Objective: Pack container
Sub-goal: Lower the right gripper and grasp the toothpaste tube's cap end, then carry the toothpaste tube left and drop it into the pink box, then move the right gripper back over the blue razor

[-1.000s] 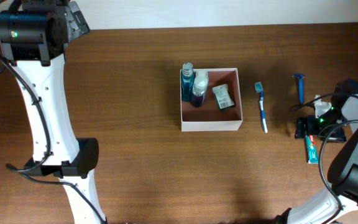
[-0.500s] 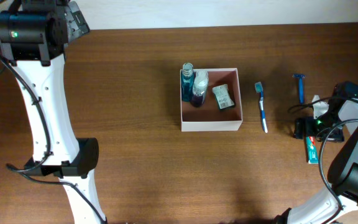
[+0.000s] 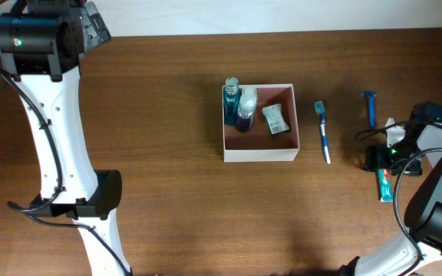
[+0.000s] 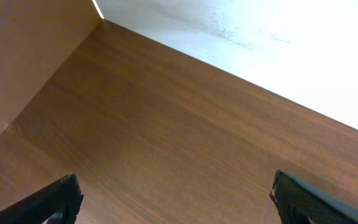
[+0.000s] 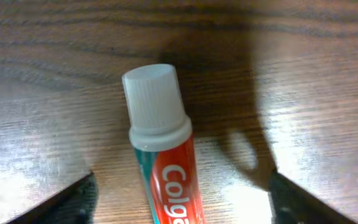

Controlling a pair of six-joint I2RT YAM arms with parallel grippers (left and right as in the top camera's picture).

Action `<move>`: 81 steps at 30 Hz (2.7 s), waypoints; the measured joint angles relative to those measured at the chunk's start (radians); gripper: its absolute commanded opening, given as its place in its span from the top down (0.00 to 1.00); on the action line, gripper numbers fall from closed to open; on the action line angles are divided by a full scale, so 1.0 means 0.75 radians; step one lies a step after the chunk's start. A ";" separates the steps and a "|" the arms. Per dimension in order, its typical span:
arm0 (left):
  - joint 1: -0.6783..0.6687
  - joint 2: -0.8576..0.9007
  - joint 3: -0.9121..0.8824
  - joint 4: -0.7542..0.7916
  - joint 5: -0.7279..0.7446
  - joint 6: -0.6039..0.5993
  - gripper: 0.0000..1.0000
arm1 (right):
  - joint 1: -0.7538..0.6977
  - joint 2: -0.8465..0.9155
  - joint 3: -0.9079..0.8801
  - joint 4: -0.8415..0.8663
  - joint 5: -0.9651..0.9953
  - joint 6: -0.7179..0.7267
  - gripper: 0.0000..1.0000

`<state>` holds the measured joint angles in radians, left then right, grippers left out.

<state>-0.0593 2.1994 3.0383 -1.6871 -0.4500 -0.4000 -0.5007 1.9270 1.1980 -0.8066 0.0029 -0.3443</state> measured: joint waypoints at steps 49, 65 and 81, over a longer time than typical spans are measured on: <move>0.000 0.000 0.000 0.001 -0.001 0.000 0.01 | 0.633 0.018 0.859 -0.344 -0.869 0.392 0.90; 0.000 0.000 0.000 0.000 0.000 0.000 0.00 | 0.814 0.018 0.859 -0.335 -0.392 0.566 0.01; 0.000 0.000 0.000 0.001 0.000 0.000 0.01 | 0.465 0.018 0.859 -0.526 -0.089 0.444 0.01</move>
<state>-0.0593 2.1994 3.0383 -1.6867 -0.4500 -0.4000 -0.1520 1.9408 1.8423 -1.2015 -0.0635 -0.0116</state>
